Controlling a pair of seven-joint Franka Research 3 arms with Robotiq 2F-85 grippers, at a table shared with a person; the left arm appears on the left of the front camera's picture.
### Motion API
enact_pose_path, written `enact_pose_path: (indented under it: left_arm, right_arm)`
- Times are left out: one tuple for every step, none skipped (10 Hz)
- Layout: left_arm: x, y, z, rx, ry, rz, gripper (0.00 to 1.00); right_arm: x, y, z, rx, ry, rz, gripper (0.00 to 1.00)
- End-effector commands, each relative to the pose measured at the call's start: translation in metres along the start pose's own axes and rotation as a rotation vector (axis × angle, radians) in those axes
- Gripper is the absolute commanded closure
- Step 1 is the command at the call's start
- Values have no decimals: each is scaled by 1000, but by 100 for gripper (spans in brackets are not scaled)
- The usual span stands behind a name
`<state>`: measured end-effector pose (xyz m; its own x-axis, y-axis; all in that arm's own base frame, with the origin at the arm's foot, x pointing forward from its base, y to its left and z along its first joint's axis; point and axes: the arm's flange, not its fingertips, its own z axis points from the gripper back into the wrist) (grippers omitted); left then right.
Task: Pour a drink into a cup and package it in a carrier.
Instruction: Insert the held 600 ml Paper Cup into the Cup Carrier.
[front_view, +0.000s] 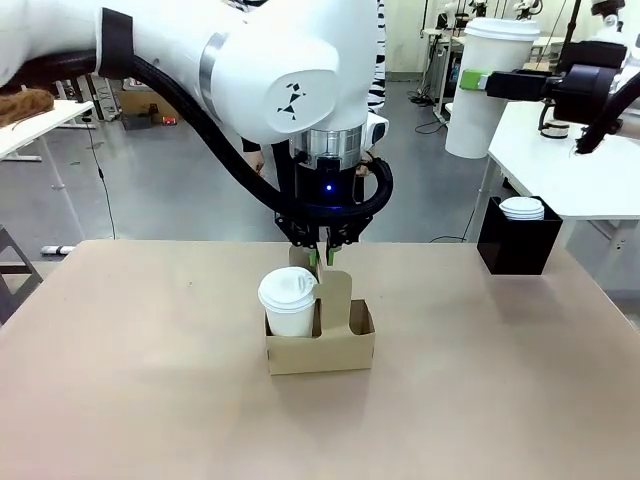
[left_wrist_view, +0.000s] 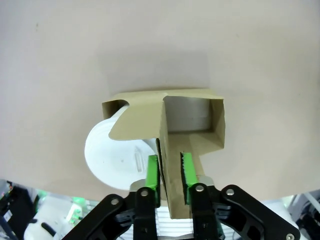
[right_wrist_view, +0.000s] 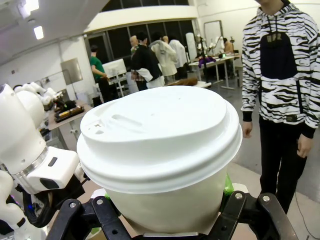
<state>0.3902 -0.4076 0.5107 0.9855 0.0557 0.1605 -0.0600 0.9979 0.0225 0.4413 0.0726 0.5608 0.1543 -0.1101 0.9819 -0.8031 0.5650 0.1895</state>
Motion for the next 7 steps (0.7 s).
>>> enact_pose_path:
  left_arm:
    - [-8,8,25,17,9,-73,0]
    - [-14,14,40,-10,30,-124,0]
    - [-20,24,64,-32,33,-177,17]
    - [-29,42,93,-44,31,-227,7]
    - [-34,69,118,-50,22,-282,0]
    - [-43,94,134,-54,16,-323,0]
    - [-52,123,145,-75,11,-408,0]
  right_arm:
    - [0,0,0,0,0,0,19]
    - [-19,-3,-11,52,52,-27,19]
    - [-33,-4,-21,83,73,-32,19]
    - [-47,4,-31,121,78,-49,19]
    - [-63,10,-42,165,74,-41,19]
    - [-79,22,-54,231,79,-31,19]
    - [-93,32,-64,267,79,-16,19]
